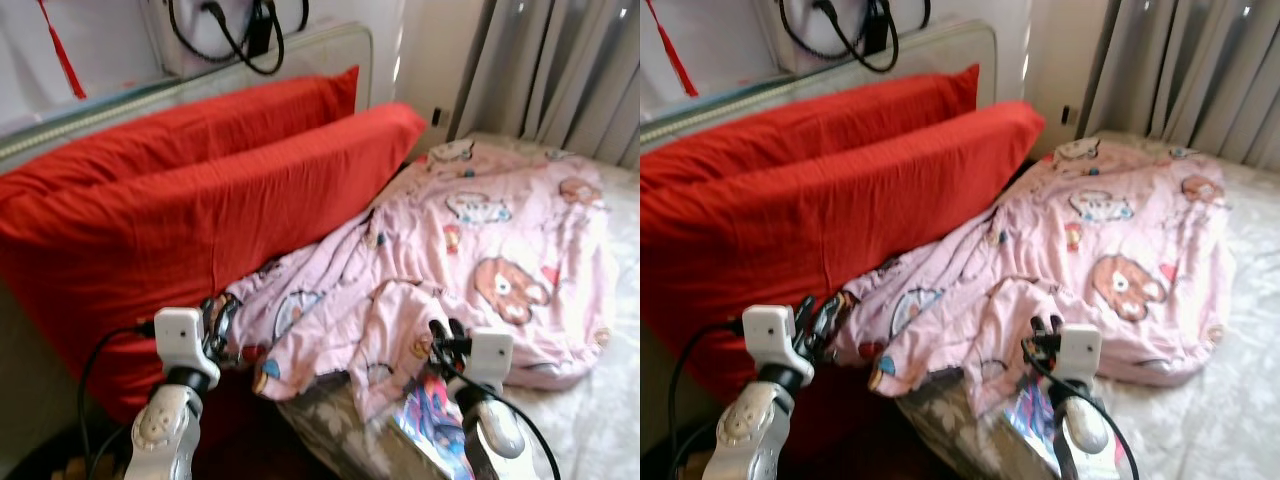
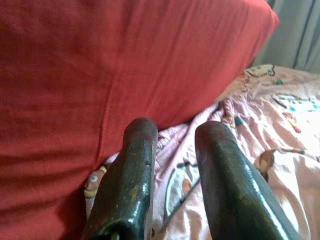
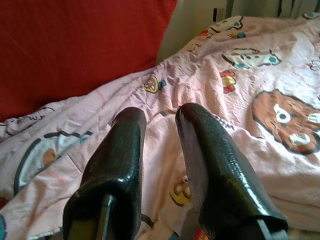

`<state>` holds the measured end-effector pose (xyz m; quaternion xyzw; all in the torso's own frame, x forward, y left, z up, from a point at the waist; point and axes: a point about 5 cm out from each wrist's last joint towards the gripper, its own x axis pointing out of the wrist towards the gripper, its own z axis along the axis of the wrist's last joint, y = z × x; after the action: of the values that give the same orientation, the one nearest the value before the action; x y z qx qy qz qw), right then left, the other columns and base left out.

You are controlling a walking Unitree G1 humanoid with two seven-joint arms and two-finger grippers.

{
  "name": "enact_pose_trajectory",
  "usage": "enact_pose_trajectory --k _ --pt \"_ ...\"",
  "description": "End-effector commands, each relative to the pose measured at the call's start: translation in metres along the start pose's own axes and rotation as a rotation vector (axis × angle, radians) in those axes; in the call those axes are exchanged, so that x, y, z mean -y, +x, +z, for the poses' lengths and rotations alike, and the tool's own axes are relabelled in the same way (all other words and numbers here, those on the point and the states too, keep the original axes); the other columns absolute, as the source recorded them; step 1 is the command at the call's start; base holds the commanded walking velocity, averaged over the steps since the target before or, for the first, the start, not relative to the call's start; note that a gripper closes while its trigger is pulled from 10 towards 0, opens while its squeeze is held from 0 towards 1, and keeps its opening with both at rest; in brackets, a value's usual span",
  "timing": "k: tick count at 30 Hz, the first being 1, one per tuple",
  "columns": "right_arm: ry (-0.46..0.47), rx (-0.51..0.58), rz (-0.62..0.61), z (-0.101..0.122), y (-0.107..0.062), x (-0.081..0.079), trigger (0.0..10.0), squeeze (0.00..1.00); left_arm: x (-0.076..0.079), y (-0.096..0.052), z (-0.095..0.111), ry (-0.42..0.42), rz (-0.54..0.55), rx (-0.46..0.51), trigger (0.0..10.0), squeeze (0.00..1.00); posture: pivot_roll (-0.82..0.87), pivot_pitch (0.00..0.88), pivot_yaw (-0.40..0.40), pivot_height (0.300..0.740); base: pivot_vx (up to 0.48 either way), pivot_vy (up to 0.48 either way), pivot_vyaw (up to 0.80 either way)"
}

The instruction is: Clean up the room

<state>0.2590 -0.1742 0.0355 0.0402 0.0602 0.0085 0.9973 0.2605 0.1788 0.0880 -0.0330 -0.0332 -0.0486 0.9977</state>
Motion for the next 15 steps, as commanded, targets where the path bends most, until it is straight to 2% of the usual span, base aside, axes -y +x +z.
enact_pose_trajectory --k 1,11,15 --pt "0.009 0.008 -0.017 0.0013 -0.0008 0.0023 10.0 0.00 -0.0011 -0.0014 0.0008 -0.001 -0.002 0.000 10.0 0.00 0.00 0.000 0.038 0.685 0.000 0.000 0.00" --pt "-0.019 -0.017 -0.050 -0.0005 0.0004 0.0059 10.0 0.00 -0.0007 -0.0016 0.0011 -0.003 -0.005 0.000 10.0 0.00 0.00 0.000 0.039 0.685 0.000 0.000 0.00" --pt "-0.021 -0.027 -0.051 -0.0021 0.0009 0.0059 10.0 0.00 -0.0004 -0.0019 0.0011 -0.003 -0.006 -0.001 10.0 0.00 0.00 0.000 0.038 0.665 0.000 0.000 0.00"
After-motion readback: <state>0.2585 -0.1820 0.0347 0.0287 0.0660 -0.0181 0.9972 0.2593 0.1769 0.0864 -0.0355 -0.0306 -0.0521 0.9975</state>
